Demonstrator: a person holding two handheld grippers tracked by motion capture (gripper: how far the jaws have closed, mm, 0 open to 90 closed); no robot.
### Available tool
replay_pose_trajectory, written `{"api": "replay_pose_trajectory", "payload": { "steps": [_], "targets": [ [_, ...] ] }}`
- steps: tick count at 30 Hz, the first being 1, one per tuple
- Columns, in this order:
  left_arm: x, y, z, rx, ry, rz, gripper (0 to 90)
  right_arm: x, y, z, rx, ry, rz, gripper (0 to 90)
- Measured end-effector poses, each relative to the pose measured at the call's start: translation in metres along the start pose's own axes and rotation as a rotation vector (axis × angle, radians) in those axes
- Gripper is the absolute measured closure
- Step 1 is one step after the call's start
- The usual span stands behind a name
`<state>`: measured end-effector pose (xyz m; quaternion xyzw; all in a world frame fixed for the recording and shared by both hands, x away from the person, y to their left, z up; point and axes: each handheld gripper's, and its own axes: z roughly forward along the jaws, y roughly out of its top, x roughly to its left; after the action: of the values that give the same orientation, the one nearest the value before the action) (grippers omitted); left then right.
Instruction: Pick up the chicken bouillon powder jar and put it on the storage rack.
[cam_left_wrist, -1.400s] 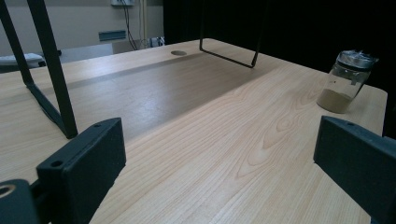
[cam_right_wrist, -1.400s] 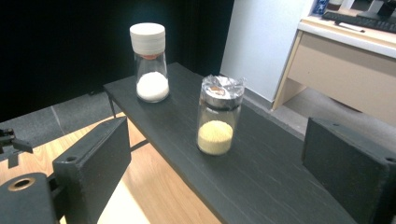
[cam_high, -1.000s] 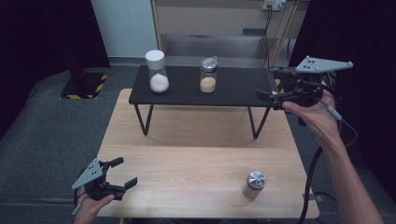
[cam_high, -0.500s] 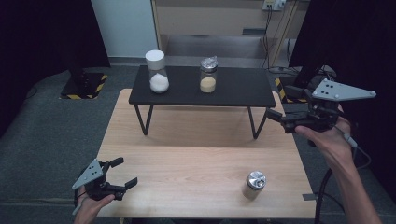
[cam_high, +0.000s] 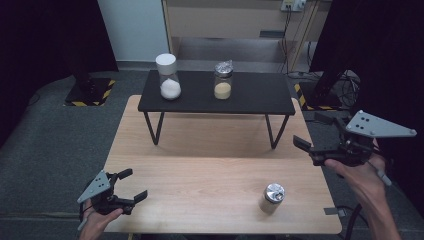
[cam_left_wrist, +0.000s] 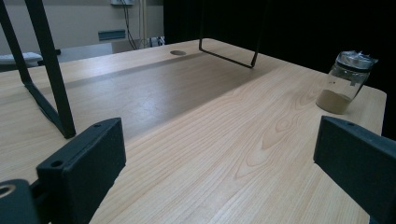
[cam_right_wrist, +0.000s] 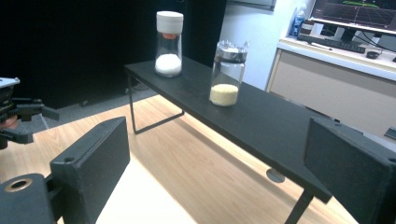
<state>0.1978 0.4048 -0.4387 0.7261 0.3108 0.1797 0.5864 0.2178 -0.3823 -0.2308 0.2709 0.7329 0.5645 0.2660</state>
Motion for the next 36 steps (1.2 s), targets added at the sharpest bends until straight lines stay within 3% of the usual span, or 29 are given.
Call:
{"api": "replay_pose_trajectory", "payload": {
  "steps": [13,28,36],
  "targets": [
    [0.0,0.0,-0.001,-0.003,0.001,0.0,1.4,0.012,-0.051,-0.019,-0.011,-0.041,0.038,7.8],
    [-0.001,0.0,-0.001,-0.008,0.002,-0.001,1.4,0.024,-0.108,-0.026,-0.023,-0.079,0.08,7.7],
    [-0.001,0.0,-0.001,-0.009,0.002,0.0,1.4,0.026,-0.135,-0.025,-0.027,-0.082,0.125,7.7]
  ]
}}
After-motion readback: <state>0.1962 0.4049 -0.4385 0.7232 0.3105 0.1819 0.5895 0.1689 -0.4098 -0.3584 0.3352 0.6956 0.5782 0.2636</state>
